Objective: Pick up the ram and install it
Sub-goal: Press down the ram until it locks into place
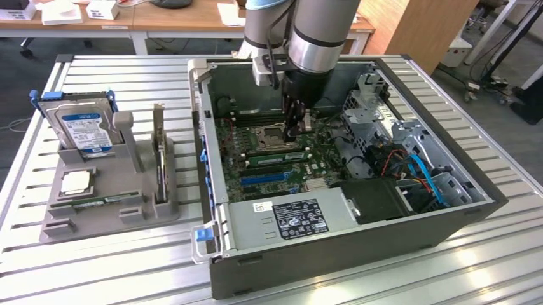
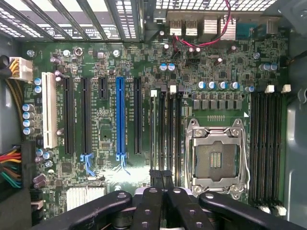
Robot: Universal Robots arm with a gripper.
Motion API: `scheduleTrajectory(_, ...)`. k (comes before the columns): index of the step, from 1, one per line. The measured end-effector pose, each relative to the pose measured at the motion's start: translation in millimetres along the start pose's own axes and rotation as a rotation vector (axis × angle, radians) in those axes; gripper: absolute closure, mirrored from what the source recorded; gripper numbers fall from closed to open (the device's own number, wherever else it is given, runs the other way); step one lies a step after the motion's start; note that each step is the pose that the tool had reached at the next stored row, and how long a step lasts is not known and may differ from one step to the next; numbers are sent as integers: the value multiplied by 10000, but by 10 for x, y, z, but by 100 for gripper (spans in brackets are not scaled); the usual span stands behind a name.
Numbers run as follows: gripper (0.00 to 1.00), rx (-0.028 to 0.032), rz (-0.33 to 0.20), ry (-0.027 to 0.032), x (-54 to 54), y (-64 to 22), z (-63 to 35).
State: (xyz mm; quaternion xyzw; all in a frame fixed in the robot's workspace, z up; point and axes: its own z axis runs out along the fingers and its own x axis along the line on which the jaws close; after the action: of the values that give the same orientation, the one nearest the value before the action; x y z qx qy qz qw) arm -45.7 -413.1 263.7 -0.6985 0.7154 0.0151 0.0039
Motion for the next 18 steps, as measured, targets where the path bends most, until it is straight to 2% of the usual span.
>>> scheduleTrajectory(13, 90, 0, 2, 1, 0, 0, 0)
scheduleTrajectory(18, 90, 15, 570, -6, 0, 0, 2)
